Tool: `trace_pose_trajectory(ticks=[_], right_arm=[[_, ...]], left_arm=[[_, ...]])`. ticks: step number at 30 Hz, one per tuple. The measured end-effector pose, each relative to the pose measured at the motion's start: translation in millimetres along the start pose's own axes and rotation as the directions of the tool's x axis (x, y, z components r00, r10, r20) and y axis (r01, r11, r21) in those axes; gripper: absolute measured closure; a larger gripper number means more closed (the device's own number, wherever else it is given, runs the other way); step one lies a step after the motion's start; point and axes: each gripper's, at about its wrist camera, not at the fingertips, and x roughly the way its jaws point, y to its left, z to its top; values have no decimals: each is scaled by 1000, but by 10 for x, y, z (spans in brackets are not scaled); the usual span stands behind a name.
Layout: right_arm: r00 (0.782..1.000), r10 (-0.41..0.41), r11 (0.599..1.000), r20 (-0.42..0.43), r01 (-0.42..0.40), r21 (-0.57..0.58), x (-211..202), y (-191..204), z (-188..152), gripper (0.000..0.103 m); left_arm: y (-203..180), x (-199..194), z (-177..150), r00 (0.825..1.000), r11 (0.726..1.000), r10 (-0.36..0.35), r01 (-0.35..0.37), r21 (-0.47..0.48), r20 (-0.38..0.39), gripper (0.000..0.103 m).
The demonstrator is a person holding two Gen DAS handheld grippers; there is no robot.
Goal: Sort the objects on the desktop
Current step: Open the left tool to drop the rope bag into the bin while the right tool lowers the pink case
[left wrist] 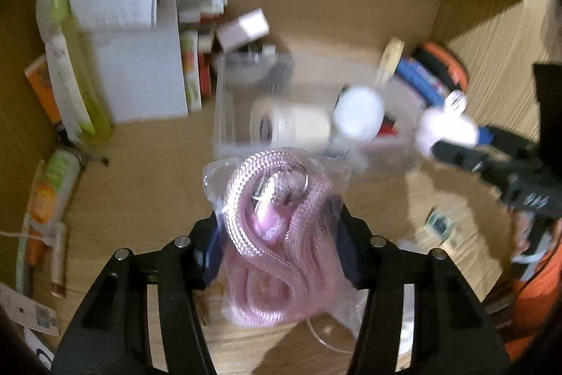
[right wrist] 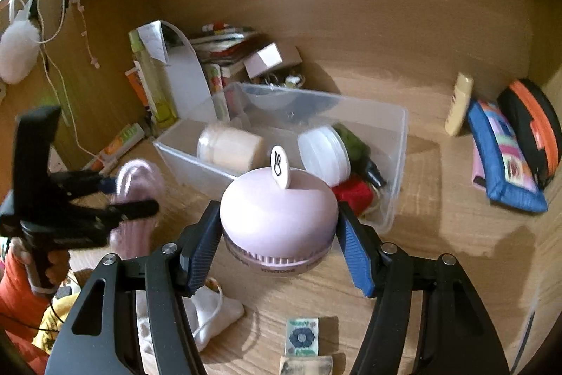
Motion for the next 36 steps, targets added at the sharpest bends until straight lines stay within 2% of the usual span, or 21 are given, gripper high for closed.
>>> trace_pose_trajectory(ticks=[4, 7, 20, 26, 29, 31, 36], right_arm=[[1000, -2, 1000, 17, 2, -7, 29, 38, 77, 43], [1000, -7, 1000, 24, 7, 6, 73, 18, 125, 43], [999, -37, 998, 4, 37, 49, 330, -259, 233, 43], [999, -33, 997, -21, 35, 65, 483, -360, 201, 43], [999, -30, 997, -25, 32, 69, 522, -394, 183, 43], [999, -24, 997, -30, 26, 71, 546, -411, 179, 43], [999, -48, 998, -22, 48, 37, 556, -384, 189, 43]], left_arm=[[30, -210, 177, 996, 999, -37, 37, -8, 78, 52], [22, -211, 328, 992, 998, -57, 60, -18, 109, 52], [-66, 24, 793, 980, 990, -137, 141, -18, 147, 52], [-142, 507, 977, 991, 994, -112, 112, -1, 72, 53], [-171, 705, 996, 993, 993, -116, 117, -2, 30, 53], [-210, 811, 1006, 993, 993, -121, 121, 5, 13, 57], [-317, 969, 1043, 992, 991, -127, 127, 27, -21, 58]])
